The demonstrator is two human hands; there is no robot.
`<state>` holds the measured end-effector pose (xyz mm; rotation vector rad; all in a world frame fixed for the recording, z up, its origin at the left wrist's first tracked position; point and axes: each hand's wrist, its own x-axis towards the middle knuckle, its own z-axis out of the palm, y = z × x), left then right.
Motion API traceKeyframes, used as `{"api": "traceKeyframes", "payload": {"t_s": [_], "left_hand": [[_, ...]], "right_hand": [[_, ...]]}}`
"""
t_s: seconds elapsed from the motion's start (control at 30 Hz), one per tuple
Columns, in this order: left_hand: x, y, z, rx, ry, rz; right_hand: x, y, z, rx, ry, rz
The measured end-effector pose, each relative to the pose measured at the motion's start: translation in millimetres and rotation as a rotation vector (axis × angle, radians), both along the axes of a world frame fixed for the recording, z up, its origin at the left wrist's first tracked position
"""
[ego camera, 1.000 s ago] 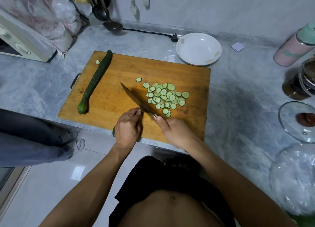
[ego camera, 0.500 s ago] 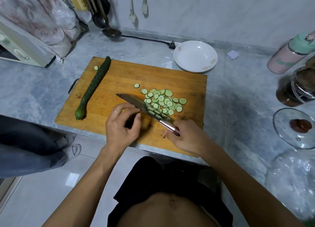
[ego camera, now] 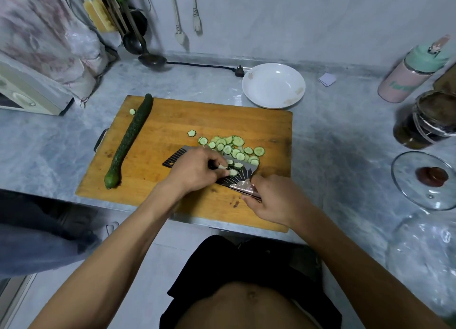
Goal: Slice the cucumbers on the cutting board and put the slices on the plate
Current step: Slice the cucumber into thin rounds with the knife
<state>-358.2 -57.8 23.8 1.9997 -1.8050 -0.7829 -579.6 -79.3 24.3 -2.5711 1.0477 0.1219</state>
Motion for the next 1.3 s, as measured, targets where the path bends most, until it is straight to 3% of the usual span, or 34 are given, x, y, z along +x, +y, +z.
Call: {"api": "traceKeyframes", "payload": {"t_s": [0.17,0.37,0.47,0.67,0.8,0.9,1.0,1.2,1.3], "left_hand": [[-3.7,-21.3,-6.8,0.048,-0.089,0.052],[-3.1,-8.6,-3.1,-0.111,-0.132,0.179],[3.4,-3.9,0.8,0.047,-0.250,0.241],[13.8,-22.4,-0.7,0.145,-0.046,0.296],[14.2,-27.6,-6.0,0.081,-0.112,0.318],[5.9,-16.9,0.2,-0.005,0.059,0.237],[-10.2,-3.7,6.6,0.053,0.179,0.054],[-9.6,-30.3,-5.8,0.088,0.094,0.026],[-4.0,-39.9,-14.3,0.047,-0.074,0.074]], "right_hand": [[2.0,2.9,2.9,0.016,0.024,0.018],[0.9,0.3,2.6,-0.015,0.005,-0.003],[-1.1,-2.3,2.1,-0.032,-0.016,0.006],[-1.8,-0.7,3.3,-0.101,-0.003,0.085],[-0.6,0.7,3.6,-0.096,0.021,0.089],[-1.3,-1.1,2.0,-0.086,0.018,0.070],[-1.3,-3.4,0.7,-0.088,0.011,0.069],[0.2,-2.4,0.8,-0.112,0.005,0.096],[0.7,-0.1,-0.4,-0.113,0.013,0.102]]}}
